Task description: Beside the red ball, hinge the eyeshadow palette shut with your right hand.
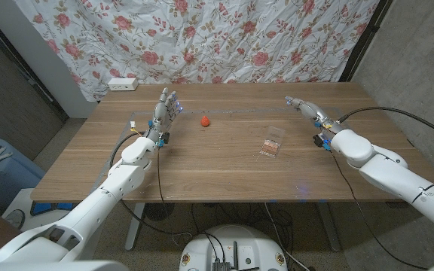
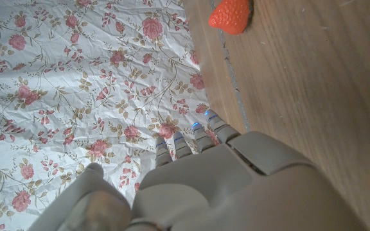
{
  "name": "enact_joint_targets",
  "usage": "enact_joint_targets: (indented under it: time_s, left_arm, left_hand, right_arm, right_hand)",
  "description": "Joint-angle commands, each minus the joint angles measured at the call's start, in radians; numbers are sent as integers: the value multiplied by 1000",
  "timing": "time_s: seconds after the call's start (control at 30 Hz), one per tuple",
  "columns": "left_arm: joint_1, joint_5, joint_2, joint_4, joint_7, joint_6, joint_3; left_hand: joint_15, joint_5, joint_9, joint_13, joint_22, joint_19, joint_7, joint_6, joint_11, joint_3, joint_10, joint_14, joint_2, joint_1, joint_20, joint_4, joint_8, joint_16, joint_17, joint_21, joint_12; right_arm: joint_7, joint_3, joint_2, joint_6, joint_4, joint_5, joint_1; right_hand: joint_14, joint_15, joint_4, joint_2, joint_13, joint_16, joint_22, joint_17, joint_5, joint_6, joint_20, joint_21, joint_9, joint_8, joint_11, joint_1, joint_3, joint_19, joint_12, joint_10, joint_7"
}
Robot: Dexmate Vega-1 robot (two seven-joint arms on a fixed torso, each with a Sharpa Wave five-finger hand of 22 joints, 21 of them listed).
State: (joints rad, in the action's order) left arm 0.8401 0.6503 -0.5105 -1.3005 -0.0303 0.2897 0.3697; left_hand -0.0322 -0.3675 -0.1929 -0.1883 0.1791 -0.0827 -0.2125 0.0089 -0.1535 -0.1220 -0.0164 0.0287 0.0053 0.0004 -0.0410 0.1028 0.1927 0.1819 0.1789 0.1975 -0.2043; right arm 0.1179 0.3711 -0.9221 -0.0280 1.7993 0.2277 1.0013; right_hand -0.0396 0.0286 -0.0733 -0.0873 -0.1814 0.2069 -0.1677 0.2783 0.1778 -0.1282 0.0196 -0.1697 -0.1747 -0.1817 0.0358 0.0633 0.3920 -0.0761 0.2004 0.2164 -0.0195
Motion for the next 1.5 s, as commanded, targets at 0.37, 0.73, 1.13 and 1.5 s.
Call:
enact_joint_targets:
  time_s: [0.37, 0.73, 1.13, 1.5]
  left_arm:
    - [0, 0, 0, -1, 3, 0, 0]
    - [0, 0, 0, 0, 0, 0, 0]
    - [0, -1, 1, 0, 3, 0, 0]
    - [0, 0, 0, 0, 0, 0, 0]
  left_hand:
    - [-23, -7, -4, -4, 4, -5, -7, -2, -9, -9, 0, 4, 10, 5, -3, -2, 5, 6, 5, 4, -5]
    - [-23, -7, -4, -4, 4, -7, -7, -3, -7, -9, 1, 4, 10, 5, -2, -2, 5, 6, 5, 4, -5]
    - [-23, -7, -4, -4, 4, -8, -7, -2, -7, -9, 0, 4, 10, 5, -1, -2, 5, 6, 5, 5, -5]
    - [-25, -7, -4, -4, 4, -8, -7, -3, -9, -9, 1, 5, 10, 5, -3, -2, 5, 6, 5, 5, -5]
  right_arm:
    - [-99, 37, -115, -250, 154, -58, -43]
    - [-169, 85, -150, -368, 202, -99, -108]
    - [-252, 139, -175, -458, 234, -145, -176]
    - [-345, 213, -172, -541, 250, -222, -258]
  right_hand:
    - [-12, -15, 1, -1, -2, 2, -3, -2, 0, -1, -2, -3, -2, -6, -15, -20, -4, 33, -1, 16, 11]
    - [-7, -30, 13, -2, -3, 9, -3, -4, 0, -40, -7, -7, -3, -20, -22, -41, -14, 55, 1, 36, 26]
    - [5, -41, 28, 2, -6, 18, -3, -7, 1, -93, -14, -14, -6, -32, -36, -57, -29, 61, 9, 74, 13]
    - [19, -49, 37, 8, -9, 26, -3, -11, 3, -146, -29, -18, -6, -42, -37, -60, -40, 59, 12, 98, -20]
